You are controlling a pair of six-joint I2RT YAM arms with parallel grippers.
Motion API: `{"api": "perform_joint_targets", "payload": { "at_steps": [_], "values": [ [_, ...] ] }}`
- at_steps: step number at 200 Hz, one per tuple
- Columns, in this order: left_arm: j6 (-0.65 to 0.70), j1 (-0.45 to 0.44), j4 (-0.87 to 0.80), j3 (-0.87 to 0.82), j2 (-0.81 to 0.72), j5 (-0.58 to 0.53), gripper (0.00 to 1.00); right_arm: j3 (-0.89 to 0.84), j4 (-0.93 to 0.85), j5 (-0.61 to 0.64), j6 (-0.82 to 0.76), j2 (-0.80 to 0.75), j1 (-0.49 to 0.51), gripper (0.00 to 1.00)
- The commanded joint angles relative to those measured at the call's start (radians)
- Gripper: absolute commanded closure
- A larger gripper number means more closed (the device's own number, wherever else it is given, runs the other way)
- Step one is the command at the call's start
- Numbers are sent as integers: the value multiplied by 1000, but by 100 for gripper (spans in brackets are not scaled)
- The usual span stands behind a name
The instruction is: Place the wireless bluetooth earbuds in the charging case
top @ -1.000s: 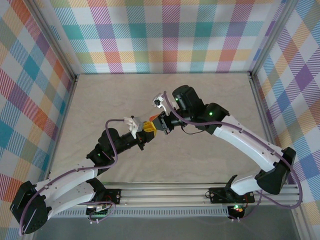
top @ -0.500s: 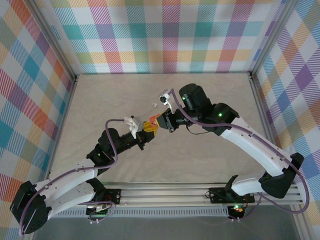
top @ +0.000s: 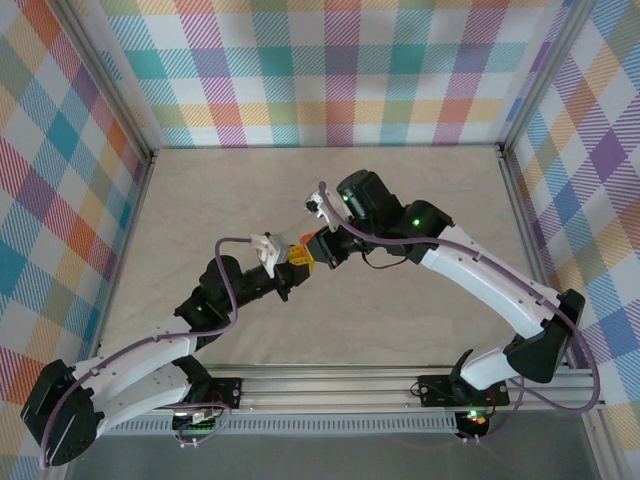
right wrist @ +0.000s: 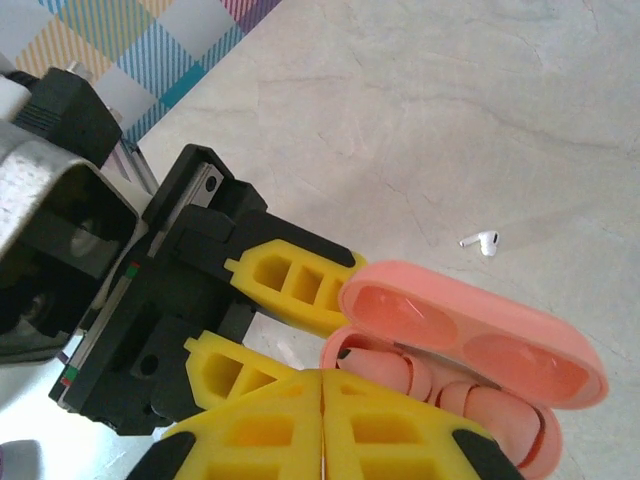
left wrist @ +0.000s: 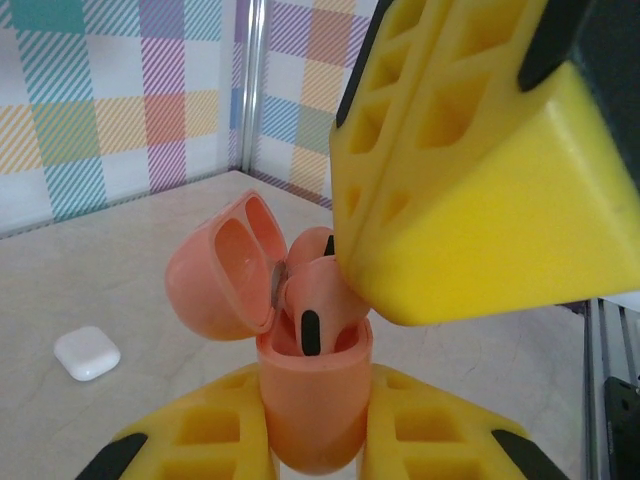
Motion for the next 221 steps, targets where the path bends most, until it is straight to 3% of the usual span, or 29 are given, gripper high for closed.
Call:
{"api": "perform_joint_targets", "payload": {
  "at_steps": [1,51,94,129,164,221],
  "values": [
    [-15,-8,27,43,5,17,100,39,-15,-3,-6,16,4,92],
    [1,-9,34,38,4,23,100,35,-41,-9,1,16,4,94],
    [59,-2,138,-21,-11,88,100,92,-9,-45,16,-59,1,91],
    [126,10,52,32,12,171,100,105,2,-81,38,-113,-89,90],
    [173,10,36,61,32,199,100,106,-51,-103,40,-38,-206,89],
    [201,12,14,91,47,226,100,104,-66,-242,15,93,-220,89]
  ]
}}
